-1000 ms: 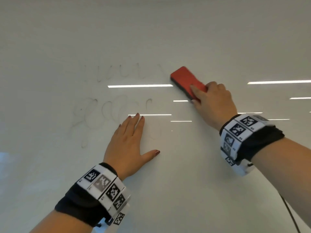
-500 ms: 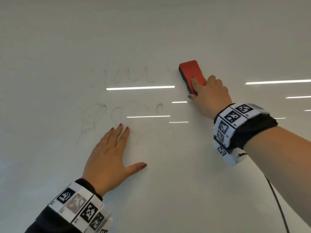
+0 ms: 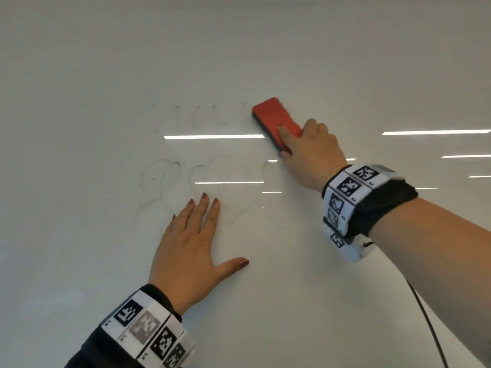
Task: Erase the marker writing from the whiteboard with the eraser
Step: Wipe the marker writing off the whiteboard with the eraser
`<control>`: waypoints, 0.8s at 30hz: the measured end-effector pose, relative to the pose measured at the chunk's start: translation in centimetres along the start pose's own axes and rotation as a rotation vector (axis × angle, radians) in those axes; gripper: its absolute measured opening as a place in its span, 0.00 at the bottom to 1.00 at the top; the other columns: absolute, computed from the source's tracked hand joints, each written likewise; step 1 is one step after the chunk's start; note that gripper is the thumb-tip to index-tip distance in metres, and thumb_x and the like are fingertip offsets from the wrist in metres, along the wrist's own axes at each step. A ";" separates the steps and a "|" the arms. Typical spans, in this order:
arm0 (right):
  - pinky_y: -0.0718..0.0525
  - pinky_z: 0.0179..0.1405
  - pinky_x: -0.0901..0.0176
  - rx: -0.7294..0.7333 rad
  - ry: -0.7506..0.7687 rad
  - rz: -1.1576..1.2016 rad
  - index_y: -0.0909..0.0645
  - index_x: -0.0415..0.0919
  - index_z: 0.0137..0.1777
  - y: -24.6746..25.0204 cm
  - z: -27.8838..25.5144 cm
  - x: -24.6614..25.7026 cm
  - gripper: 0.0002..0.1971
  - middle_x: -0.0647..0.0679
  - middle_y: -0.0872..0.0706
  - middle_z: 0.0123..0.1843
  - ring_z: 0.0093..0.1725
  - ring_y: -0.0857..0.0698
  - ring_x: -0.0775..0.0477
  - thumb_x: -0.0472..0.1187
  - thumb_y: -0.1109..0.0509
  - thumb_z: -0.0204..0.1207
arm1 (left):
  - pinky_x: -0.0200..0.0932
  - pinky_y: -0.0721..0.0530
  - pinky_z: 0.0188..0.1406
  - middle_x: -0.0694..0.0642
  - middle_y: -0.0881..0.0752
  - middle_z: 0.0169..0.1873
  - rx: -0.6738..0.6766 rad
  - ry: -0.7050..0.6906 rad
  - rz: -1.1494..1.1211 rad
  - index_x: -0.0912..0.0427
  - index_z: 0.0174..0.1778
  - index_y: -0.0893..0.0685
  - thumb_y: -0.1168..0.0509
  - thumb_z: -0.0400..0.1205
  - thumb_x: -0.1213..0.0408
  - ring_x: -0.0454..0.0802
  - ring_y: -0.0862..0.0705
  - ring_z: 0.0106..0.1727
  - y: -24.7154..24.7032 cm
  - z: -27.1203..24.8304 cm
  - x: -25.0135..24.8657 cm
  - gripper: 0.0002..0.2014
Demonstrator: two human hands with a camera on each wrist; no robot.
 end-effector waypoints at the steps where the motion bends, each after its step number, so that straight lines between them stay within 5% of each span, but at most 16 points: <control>1: 0.28 0.53 0.46 -0.004 -0.068 0.006 0.45 0.49 0.82 0.1 0.4 -1.2 0.28 0.35 0.30 0.63 0.59 0.28 0.34 0.54 0.46 0.84 | 0.47 0.59 0.80 0.45 0.68 0.80 -0.001 0.000 -0.005 0.45 0.80 0.70 0.63 0.63 0.17 0.47 0.64 0.82 0.0 0.0 0.0 0.54; 7: 0.28 0.54 0.45 -0.030 -0.222 0.000 0.43 0.45 0.81 0.4 1.9 -1.6 0.28 0.33 0.30 0.64 0.62 0.28 0.33 0.50 0.44 0.83 | 0.47 0.63 0.78 0.45 0.71 0.79 -0.012 -0.008 -0.007 0.45 0.78 0.74 0.61 0.65 0.18 0.47 0.67 0.81 0.2 -0.1 0.0 0.54; 13: 0.29 0.55 0.47 -0.017 0.125 -0.007 0.45 0.48 0.82 0.3 1.3 7.5 0.28 0.35 0.31 0.66 0.62 0.29 0.35 0.51 0.46 0.83 | 0.49 0.59 0.80 0.47 0.65 0.81 -0.042 -0.018 -0.037 0.47 0.81 0.66 0.60 0.65 0.18 0.49 0.61 0.82 0.3 -0.1 -0.2 0.54; 16: 0.29 0.54 0.48 -0.022 0.228 -0.045 0.44 0.50 0.82 0.3 0.9 8.4 0.27 0.36 0.30 0.65 0.61 0.29 0.36 0.50 0.47 0.83 | 0.48 0.62 0.78 0.46 0.69 0.79 -0.030 -0.012 -0.019 0.46 0.80 0.70 0.61 0.66 0.19 0.48 0.64 0.82 0.2 -0.1 -0.1 0.53; 24: 0.34 0.46 0.49 -0.076 -0.133 -0.012 0.41 0.44 0.80 0.2 2.0 2.5 0.26 0.34 0.28 0.60 0.56 0.27 0.35 0.47 0.45 0.83 | 0.46 0.67 0.77 0.45 0.73 0.78 -0.021 -0.008 -0.011 0.45 0.77 0.76 0.60 0.66 0.18 0.42 0.72 0.77 0.3 -0.2 -0.1 0.53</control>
Point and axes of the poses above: each hand's wrist, its own z-axis towards the middle knuckle, its own y-axis out of the back of the hand, x = y × z, the point moved 8 cm from there along z, towards the middle knuckle
